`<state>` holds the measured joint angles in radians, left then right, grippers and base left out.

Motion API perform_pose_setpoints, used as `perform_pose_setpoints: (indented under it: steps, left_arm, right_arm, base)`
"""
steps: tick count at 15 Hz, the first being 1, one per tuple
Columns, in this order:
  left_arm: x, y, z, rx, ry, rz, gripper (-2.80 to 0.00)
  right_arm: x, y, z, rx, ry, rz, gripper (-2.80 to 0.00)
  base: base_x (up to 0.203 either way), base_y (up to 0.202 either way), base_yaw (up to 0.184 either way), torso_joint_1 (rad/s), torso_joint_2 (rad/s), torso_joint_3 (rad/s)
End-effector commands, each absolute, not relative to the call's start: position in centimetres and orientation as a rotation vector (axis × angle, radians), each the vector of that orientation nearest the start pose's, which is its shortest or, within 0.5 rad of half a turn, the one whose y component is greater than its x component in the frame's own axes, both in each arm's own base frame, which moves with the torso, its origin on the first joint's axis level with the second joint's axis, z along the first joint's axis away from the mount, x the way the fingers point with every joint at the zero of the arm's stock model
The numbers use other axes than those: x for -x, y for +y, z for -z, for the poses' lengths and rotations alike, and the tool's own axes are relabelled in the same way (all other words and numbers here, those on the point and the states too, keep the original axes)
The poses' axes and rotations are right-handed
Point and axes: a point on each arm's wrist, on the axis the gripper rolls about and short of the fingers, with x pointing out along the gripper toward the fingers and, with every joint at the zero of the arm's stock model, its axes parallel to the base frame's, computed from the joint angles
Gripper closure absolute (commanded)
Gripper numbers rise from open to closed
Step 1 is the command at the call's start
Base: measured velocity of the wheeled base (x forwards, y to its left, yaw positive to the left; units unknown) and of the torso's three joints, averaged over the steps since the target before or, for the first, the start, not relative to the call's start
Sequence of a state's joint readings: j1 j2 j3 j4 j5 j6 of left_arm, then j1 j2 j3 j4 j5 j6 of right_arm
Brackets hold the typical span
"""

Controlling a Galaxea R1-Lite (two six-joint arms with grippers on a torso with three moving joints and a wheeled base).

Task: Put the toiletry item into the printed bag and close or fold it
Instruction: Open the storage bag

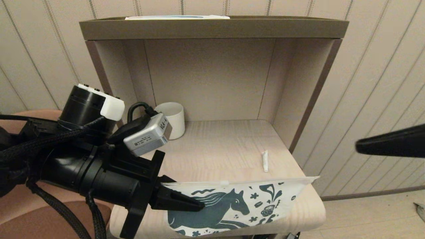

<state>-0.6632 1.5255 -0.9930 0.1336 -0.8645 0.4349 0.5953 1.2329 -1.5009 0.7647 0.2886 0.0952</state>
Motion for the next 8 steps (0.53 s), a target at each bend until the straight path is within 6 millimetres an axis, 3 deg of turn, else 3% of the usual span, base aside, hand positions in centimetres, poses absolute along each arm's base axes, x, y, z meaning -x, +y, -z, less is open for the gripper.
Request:
perform_pose_setpoints:
  steps: [1,4,8]
  left_arm:
    - [-18.6,-16.8,-21.6,-0.258,0.399,1.603,0.0]
    - [-18.7,-16.8,-21.6,-0.259,0.384,1.602,0.0]
    - [-18.6,-16.8,-21.4,-0.254,0.373,1.61,0.0]
  right_arm:
    - [-15.3,11.8,-34.6,0.037,0.64,-0.865,-2.8]
    - [-16.0,14.7,-35.1,0.161,0.615,-0.988,-2.8]
    - [-15.7,14.9,-34.1,0.374,0.546,-1.207,-2.8]
  base:
    - [0.0,0.0,0.0,0.0,0.0,0.0]
    - [0.0,0.0,0.0,0.0,0.0,0.0]
    - [0.0,0.0,0.0,0.0,0.0,0.0]
